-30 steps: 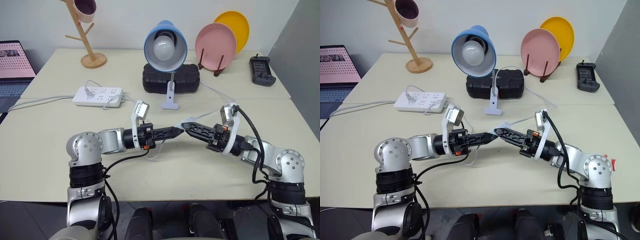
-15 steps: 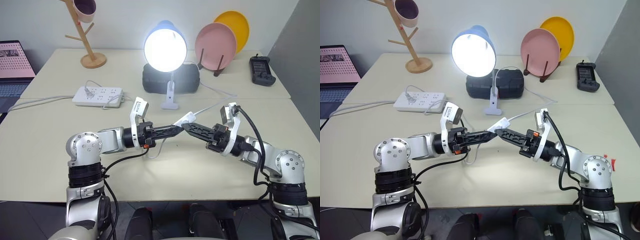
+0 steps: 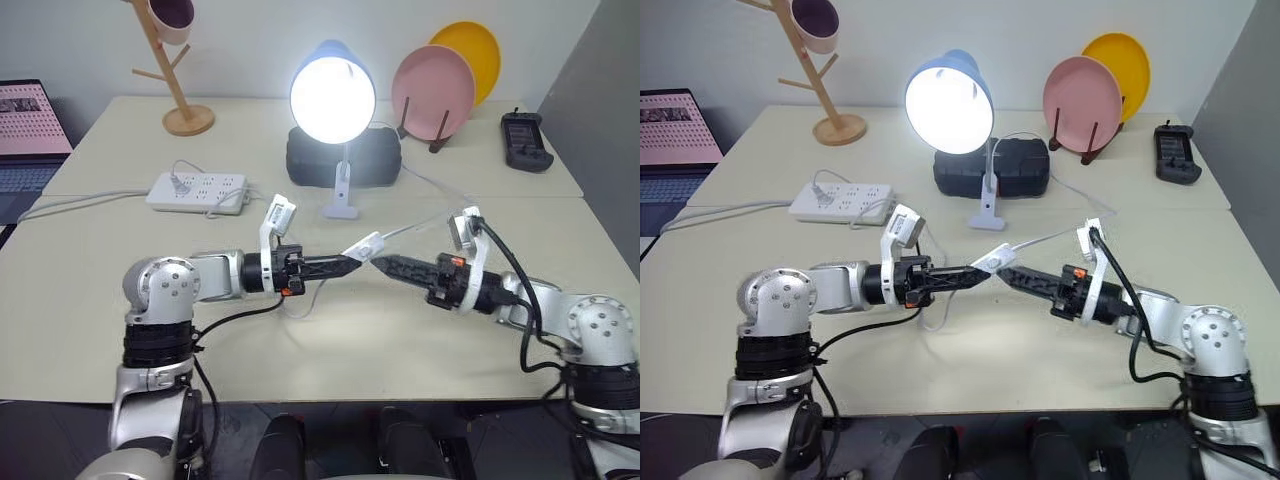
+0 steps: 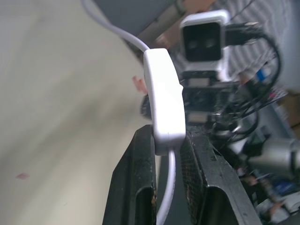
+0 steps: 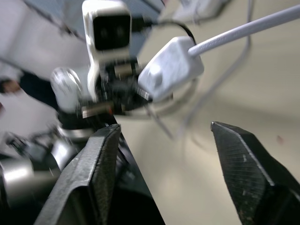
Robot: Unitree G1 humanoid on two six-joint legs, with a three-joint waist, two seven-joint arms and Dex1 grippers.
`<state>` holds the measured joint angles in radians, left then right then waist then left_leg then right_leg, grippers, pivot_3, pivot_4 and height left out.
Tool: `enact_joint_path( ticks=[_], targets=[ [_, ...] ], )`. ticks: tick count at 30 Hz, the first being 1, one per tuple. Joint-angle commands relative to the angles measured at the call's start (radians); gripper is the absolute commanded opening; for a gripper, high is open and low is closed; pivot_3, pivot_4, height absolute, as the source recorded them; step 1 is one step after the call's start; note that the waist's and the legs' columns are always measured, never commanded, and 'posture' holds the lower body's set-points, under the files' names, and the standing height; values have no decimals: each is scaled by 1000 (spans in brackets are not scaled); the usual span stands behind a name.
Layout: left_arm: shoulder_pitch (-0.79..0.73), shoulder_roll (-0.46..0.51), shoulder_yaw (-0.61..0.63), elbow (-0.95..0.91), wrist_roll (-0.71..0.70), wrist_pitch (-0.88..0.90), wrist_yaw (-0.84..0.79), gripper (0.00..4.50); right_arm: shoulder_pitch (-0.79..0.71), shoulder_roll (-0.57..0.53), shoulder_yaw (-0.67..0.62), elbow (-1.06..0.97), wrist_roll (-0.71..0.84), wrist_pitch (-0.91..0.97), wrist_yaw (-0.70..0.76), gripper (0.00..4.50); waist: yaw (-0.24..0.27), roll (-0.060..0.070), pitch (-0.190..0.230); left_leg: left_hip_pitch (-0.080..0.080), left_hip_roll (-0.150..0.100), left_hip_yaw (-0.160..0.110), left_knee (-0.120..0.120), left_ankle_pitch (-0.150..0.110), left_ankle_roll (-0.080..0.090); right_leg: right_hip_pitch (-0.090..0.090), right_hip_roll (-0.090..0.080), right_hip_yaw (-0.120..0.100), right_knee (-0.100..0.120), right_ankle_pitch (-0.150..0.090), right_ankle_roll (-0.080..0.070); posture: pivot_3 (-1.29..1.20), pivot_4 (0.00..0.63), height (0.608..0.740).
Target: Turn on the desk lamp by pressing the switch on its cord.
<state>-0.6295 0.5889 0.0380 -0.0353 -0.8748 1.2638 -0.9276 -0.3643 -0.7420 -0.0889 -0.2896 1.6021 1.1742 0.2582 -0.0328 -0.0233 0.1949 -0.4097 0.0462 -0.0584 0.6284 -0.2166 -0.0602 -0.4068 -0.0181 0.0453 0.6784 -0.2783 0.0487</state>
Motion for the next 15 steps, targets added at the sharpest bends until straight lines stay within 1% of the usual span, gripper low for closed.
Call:
enact_joint_path(
  ticks=[1,2,3,4,5,7,8,11,14,15],
  targets=[
    [-40,129,-164,40,209,-284,-193,385,-18,-112,-8,-89,-175,-24,217,4086,0,0,0,0,0,0,-1,0,0,0,0,0,0,0,0,0,150,740],
    [-49,153,-200,60,257,-348,-231,385,-24,-147,14,-110,-245,-55,275,4226,0,0,0,0,0,0,-1,0,0,0,0,0,0,0,0,0,150,740],
    [-64,177,-251,93,336,-449,-269,385,-29,-199,60,-145,-365,-118,352,4451,1,0,0,0,0,0,-1,0,0,0,0,0,-1,0,0,0,150,740],
    [-82,195,-311,132,429,-580,-310,385,-43,-234,106,-173,-478,-188,418,4478,1,0,0,0,0,0,-1,0,0,-1,0,0,-1,-1,0,0,150,740],
    [-103,202,-365,177,521,-712,-334,385,-60,-252,141,-191,-562,-243,461,4478,2,0,0,-1,0,0,-1,0,0,-1,0,0,-1,-1,0,0,150,740],
    [-132,194,-427,256,635,-896,-367,385,-79,-255,188,-197,-674,-323,511,4478,1,0,0,-1,0,1,-1,0,0,-1,0,0,-3,-1,0,0,150,740],
    [-148,174,-448,296,672,-960,-371,385,-85,-242,211,-196,-728,-360,517,4478,1,0,0,-1,0,1,-1,0,0,-1,0,0,-4,0,0,0,150,740],
    [-176,109,-471,378,729,-1075,-388,385,-94,-195,250,-180,-845,-431,515,4478,3,0,0,-4,0,1,0,0,0,-1,0,0,-5,0,1,0,150,740],
    [-182,70,-462,422,755,-1130,-403,385,-92,-160,250,-167,-879,-441,530,4478,3,0,0,-8,0,1,1,0,0,-5,0,0,-4,1,0,0,150,740],
    [-183,65,-454,426,753,-1131,-418,735,-92,-152,249,-163,-892,-444,534,4492,2,0,0,-9,0,1,1,0,0,-5,0,0,-5,3,-2,0,150,740]
  ],
)
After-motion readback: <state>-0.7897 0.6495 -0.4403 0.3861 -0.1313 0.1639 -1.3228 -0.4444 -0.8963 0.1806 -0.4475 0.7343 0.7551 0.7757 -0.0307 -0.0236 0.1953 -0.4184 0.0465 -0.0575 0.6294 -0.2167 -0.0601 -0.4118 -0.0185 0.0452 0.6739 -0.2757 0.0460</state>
